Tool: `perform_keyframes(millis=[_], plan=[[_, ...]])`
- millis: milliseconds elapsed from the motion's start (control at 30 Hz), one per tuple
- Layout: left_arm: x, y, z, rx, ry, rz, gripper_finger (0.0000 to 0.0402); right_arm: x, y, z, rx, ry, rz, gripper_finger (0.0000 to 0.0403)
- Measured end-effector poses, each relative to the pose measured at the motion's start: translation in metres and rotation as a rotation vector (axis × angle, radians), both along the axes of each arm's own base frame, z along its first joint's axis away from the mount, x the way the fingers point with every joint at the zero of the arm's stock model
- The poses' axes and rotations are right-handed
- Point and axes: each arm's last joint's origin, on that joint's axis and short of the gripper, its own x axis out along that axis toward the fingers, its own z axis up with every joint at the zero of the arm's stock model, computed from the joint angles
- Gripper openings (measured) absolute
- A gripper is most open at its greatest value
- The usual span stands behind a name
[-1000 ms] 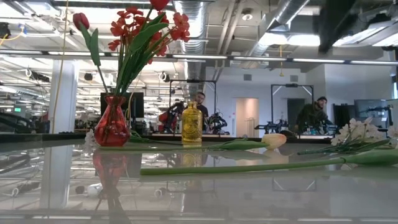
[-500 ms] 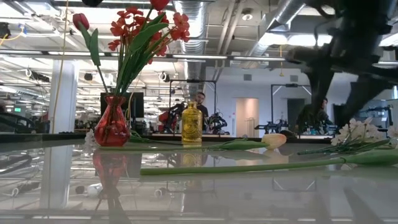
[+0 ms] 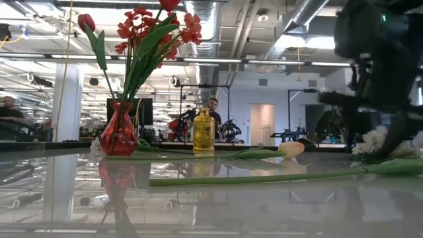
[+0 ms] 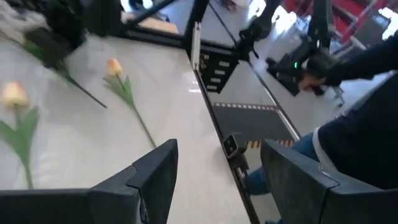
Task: Sort flowers into vase by color
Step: Put the right white flowers into the yellow flower vase
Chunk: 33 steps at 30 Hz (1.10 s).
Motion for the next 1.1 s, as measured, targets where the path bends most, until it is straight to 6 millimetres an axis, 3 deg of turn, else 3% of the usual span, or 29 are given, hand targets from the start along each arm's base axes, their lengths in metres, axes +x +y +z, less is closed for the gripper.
perform_keyframes(millis=[200,400,500,867,1100], plan=[[-0.006,0.008,0.010,0.009,-0.076,0.142,0.0218,0.002,-0.006,-0.018,-0.004,0.072,0.017,0.0209],[-0.013,0.014,0.016,-0.026,-0.108,0.256,0.0218,-0.005,-0.010,-0.005,-0.057,0.062,0.070,0.0075],[-0.014,0.016,0.017,-0.047,-0.113,0.305,0.0218,-0.013,-0.017,0.015,-0.163,-0.002,0.079,0.0029],[-0.009,0.017,0.016,-0.105,-0.103,0.406,0.0218,-0.045,-0.064,0.109,-0.612,-0.364,0.062,0.0032],[-0.007,0.014,0.029,-0.160,-0.226,0.359,0.0218,-0.047,-0.087,0.176,-1.012,-0.436,0.351,0.0036]])
